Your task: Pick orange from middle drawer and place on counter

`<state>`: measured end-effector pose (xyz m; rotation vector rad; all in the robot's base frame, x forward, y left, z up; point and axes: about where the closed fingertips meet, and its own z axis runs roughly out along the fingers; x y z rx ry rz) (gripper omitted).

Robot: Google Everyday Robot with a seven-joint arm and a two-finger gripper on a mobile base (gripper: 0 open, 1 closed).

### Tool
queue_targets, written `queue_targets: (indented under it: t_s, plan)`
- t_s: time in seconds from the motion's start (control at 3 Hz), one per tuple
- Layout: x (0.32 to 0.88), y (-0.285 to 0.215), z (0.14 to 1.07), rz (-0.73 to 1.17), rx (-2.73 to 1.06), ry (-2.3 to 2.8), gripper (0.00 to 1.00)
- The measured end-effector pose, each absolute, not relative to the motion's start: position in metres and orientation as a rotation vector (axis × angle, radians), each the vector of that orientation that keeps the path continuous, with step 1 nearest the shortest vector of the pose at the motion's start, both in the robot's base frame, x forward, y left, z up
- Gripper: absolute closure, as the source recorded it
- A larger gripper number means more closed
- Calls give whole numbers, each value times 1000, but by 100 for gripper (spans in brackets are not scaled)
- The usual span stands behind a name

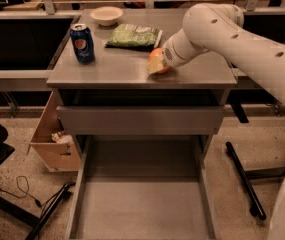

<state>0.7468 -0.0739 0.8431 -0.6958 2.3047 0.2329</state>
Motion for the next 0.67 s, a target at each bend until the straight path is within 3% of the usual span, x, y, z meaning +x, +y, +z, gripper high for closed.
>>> queue_targets:
  t_s: [0.33,0.67]
  plan:
    - [747,-74,843,233,-696,2305,0]
    - [747,-74,843,233,-696,2305,0]
